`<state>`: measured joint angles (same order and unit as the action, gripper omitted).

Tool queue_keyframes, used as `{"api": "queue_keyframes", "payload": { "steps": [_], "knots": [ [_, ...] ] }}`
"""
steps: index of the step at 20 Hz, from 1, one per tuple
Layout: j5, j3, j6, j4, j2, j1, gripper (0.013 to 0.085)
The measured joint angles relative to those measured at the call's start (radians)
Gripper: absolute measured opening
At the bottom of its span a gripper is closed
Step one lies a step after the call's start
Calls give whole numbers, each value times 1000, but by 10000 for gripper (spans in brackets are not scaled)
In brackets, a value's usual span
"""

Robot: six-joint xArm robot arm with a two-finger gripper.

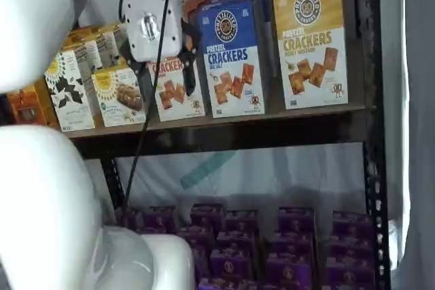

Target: Retrieve the yellow and white box located on the top shelf, the sixth one from the left

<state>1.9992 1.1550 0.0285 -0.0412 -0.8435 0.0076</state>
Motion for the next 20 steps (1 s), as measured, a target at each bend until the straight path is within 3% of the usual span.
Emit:
{"api": "queue_keyframes", "payload": {
  "steps": [3, 7, 13, 20],
  "knots": [
    [50, 24, -19, -51, 28, -46, 850],
    [48, 23, -21, -56, 23, -47, 850],
    [-5, 8, -35, 11, 7, -30, 850],
    [-99, -24, -121, 64, 9, -100, 850]
  ]
}}
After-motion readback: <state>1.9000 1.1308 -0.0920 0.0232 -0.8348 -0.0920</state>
